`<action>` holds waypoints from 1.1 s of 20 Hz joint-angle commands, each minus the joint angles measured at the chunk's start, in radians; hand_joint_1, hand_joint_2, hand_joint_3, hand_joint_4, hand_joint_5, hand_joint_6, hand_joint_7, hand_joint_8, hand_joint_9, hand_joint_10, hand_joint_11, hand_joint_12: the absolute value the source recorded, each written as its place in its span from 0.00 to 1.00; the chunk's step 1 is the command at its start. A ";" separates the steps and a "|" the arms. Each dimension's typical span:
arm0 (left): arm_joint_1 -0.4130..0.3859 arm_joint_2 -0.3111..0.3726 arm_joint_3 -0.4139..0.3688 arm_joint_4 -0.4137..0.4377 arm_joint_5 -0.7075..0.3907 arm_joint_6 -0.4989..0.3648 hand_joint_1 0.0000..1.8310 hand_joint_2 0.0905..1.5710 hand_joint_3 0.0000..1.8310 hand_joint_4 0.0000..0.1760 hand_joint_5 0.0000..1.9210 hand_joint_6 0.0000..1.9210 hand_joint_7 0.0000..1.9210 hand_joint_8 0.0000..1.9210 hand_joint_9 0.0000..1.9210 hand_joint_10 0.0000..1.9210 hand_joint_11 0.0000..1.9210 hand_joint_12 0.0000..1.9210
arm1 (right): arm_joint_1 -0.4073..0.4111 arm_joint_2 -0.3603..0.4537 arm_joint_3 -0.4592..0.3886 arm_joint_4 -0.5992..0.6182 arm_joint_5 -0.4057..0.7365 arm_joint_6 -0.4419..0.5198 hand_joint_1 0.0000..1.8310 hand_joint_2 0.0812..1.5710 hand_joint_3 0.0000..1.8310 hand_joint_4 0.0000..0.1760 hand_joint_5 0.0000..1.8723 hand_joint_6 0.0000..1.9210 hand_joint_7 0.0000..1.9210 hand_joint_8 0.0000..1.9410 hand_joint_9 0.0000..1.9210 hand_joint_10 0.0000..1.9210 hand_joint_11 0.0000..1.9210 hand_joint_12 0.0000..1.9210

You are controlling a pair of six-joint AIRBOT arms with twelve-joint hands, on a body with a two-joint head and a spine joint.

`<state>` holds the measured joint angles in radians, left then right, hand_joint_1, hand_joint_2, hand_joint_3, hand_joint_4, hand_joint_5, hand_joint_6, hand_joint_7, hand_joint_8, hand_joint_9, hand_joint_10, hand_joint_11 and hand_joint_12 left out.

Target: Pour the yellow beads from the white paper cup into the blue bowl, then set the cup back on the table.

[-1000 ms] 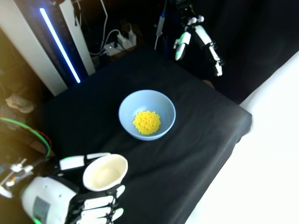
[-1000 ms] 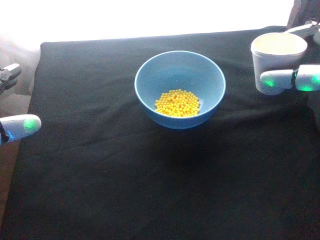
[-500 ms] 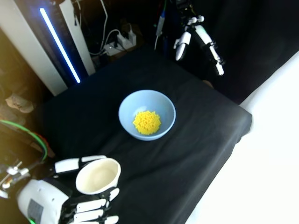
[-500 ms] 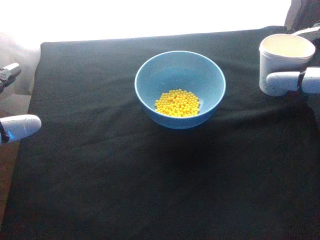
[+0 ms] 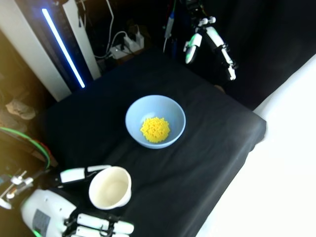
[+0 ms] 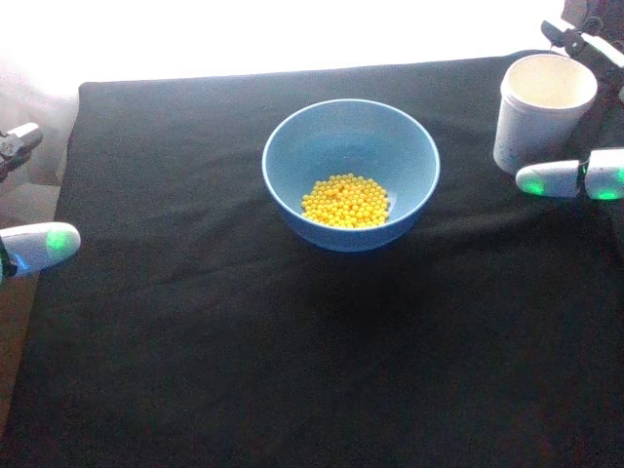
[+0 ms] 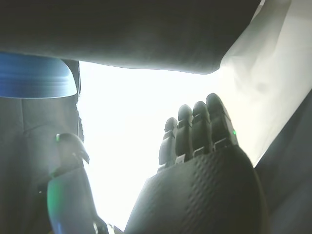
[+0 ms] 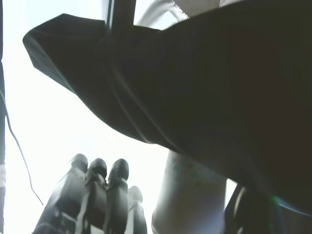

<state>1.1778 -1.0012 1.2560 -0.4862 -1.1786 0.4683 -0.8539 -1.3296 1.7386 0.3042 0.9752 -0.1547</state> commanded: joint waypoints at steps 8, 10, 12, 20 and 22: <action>0.004 0.013 0.002 -0.015 -0.148 -0.011 0.28 0.48 0.00 0.18 0.07 0.00 0.09 0.00 0.07 0.00 0.00 0.13 | 0.002 0.109 -0.074 -0.015 0.153 0.014 0.41 0.24 0.00 1.00 0.00 0.00 0.00 0.00 0.00 0.00 0.00 0.00; 0.004 0.026 -0.011 -0.020 -0.185 -0.011 0.27 0.49 0.00 0.22 0.06 0.00 0.10 0.00 0.07 0.00 0.00 0.12 | 0.002 0.152 -0.121 -0.023 0.182 0.000 0.42 0.23 0.00 1.00 0.00 0.00 0.00 0.00 0.00 0.00 0.00 0.00; 0.004 0.044 -0.029 -0.023 -0.238 -0.010 0.25 0.49 0.00 0.36 0.05 0.00 0.11 0.00 0.08 0.00 0.02 0.13 | 0.002 0.184 -0.156 -0.035 0.218 0.000 0.42 0.23 0.00 1.00 0.00 0.00 0.00 0.00 0.00 0.00 0.00 0.00; 0.009 0.158 -0.142 -0.007 -0.458 0.039 0.16 0.57 0.01 0.39 0.02 0.00 0.08 0.00 0.07 0.00 0.00 0.13 | 0.002 0.338 -0.343 -0.048 0.381 -0.082 0.42 0.31 0.01 1.00 0.00 0.00 0.00 0.00 0.00 0.00 0.00 0.00; 0.011 0.181 -0.154 0.005 -0.478 0.042 0.17 0.58 0.00 0.52 0.02 0.00 0.08 0.00 0.07 0.00 0.00 0.13 | 0.002 0.357 -0.366 -0.050 0.391 -0.095 0.43 0.31 0.01 1.00 0.00 0.00 0.00 0.00 0.00 0.00 0.00 0.00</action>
<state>1.1915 -0.8227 1.0981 -0.4664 -1.5345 0.5117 -0.8551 -0.9745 1.3689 0.2382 1.2522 -0.2527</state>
